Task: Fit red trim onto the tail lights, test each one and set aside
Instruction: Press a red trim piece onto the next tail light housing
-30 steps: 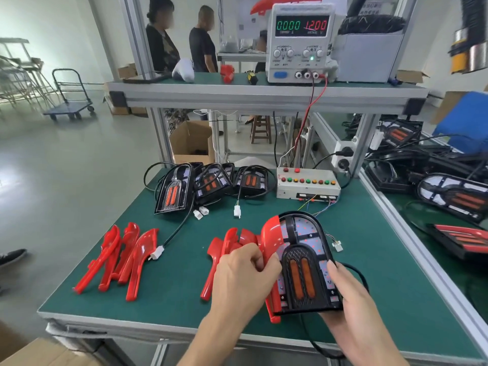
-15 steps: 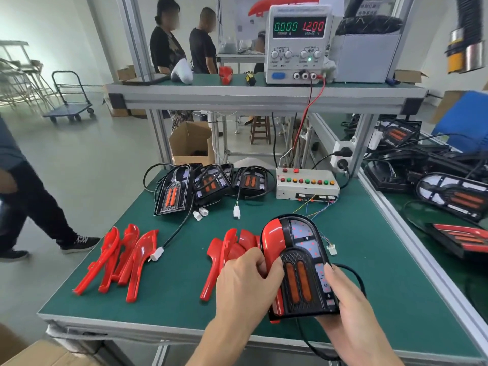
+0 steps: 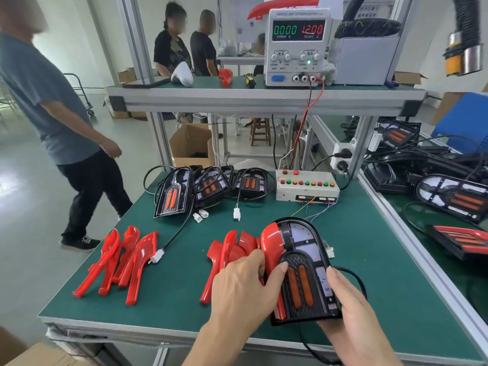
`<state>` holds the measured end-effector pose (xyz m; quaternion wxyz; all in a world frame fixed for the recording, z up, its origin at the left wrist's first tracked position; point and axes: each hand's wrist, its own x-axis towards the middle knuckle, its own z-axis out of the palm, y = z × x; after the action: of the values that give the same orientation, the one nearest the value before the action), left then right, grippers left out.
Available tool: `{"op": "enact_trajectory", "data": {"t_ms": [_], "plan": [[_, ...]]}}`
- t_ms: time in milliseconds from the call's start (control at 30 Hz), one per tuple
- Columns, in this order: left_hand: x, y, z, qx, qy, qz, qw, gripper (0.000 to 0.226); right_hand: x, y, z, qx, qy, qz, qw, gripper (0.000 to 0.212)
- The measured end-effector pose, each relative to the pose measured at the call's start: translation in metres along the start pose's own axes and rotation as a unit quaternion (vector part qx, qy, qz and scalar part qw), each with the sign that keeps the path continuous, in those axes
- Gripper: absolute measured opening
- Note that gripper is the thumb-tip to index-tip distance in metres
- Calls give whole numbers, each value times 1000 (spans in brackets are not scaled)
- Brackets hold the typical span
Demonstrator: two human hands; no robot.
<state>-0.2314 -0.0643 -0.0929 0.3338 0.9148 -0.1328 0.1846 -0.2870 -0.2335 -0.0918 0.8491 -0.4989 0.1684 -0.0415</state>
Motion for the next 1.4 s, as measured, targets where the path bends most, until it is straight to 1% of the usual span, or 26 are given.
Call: {"op": "enact_trajectory", "data": {"t_ms": [67,167,300,467,633,1000,1167,1233,1300,1400], "plan": [[-1,1,-1,-4,15,6,1000,54,0,1,1,7,-3,5,1000,44],[-2,0,-1,-32,29,3,999,44,1,2,2,18,-10,15,1000,43],[-1,-1,-1,-25,36,14,999,36,3,5,-1,17,-12,22,1000,42],[-2,0,-2,-37,37,16,998,35,4,8,-4,16,-21,20,999,45],[-3,5,-2,-59,48,4,997,34,4,10,-3,14,-30,20,999,41],[-3,-1,-1,-35,4,17,999,37,3,10,-3,-3,-46,7,999,43],[0,-1,-1,-29,9,37,999,41,4,7,0,-1,-51,7,999,44],[3,0,-1,-45,16,32,998,41,4,5,0,11,-56,11,998,42],[5,-2,0,-98,13,10,995,41,4,4,1,24,-69,17,997,42],[5,-2,-1,-215,-21,-81,973,41,3,1,2,39,-78,19,996,44]]}}
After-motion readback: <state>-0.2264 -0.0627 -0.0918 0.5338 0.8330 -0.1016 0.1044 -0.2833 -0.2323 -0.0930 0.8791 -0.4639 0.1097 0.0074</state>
